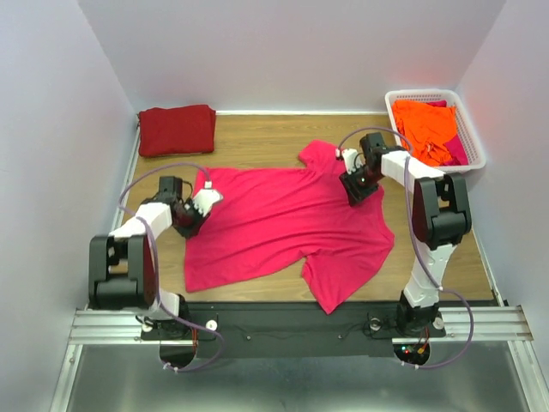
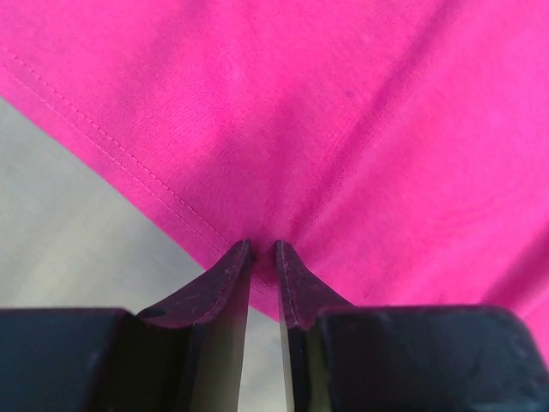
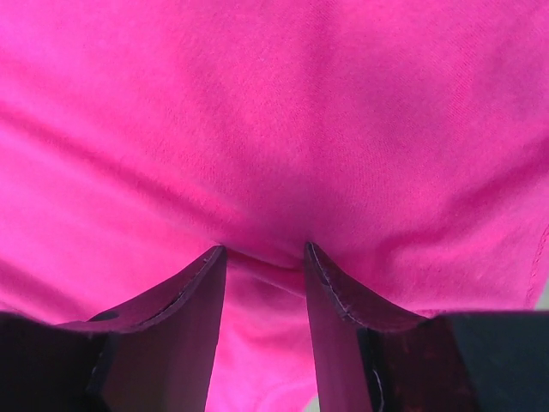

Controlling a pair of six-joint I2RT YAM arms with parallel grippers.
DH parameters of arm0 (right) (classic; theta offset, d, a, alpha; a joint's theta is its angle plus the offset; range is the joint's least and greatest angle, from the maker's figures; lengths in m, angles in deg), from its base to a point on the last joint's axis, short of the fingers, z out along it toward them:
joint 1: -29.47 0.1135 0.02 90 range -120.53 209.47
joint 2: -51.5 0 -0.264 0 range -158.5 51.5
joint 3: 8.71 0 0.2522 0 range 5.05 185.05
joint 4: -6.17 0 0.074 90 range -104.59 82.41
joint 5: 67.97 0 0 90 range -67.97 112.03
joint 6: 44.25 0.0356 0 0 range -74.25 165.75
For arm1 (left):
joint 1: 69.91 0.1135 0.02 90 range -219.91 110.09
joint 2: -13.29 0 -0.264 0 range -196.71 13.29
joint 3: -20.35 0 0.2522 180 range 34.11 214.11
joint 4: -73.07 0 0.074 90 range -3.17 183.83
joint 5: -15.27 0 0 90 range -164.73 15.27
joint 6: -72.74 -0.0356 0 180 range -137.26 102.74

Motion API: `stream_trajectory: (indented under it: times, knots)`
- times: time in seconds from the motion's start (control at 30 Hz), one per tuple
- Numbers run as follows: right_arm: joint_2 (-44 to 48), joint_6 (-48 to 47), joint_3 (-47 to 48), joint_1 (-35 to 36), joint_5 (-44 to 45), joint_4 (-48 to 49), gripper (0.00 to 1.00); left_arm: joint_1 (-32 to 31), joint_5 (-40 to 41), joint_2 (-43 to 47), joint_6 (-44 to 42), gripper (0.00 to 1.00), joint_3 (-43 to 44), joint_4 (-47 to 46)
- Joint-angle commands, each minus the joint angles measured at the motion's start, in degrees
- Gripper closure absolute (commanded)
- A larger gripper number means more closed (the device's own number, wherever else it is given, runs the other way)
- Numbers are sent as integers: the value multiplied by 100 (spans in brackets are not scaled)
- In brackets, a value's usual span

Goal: Fold and stack the t-shirts
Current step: Flatten the tshirt out

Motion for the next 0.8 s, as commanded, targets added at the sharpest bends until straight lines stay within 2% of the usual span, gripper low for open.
stream_trajectory:
  times: [0.0, 0.1, 0.17, 0.2, 0.3, 0.37, 0.4, 0.43, 0.47, 0.63, 0.77]
  knots:
    - [379, -442, -971, 63, 0, -414, 53, 19, 371, 870, -366, 72, -796, 1115]
    - [836, -689, -1238, 90, -184, -633, 52, 54, 442, 1519, -700, 72, -762, 1440]
    - [960, -637, -1020, 46, -220, -766, 51, 141, 23, 1549, -701, 66, -429, 1643]
    - [995, -585, -853, -7, -377, -748, 51, 194, -189, 1322, -710, 63, 129, 1923]
    - [558, 64, 480, -340, -861, -766, 50, 423, -1129, 400, -605, 47, 1678, 2416]
    - [232, 215, 1532, -464, -932, -748, 48, 511, -1735, -119, -474, 42, 2434, 2558]
    - [-170, 425, 1861, -464, -819, -705, 48, 520, -1834, -583, -194, 39, 3064, 2506]
    - [-383, 566, 2186, -464, -757, -696, 48, 520, -1896, -805, -17, 39, 3340, 2427]
    - [-602, 733, 2929, -464, -608, -696, 48, 511, -1992, -1216, 106, 39, 3830, 2287]
    - [-1728, 1348, 4470, -464, -448, -591, 48, 511, -1818, -2063, 731, 38, 4669, 1619]
    - [-2475, 1569, 5133, -455, -640, -564, 45, 511, -1738, -2721, 1021, 38, 5100, 1443]
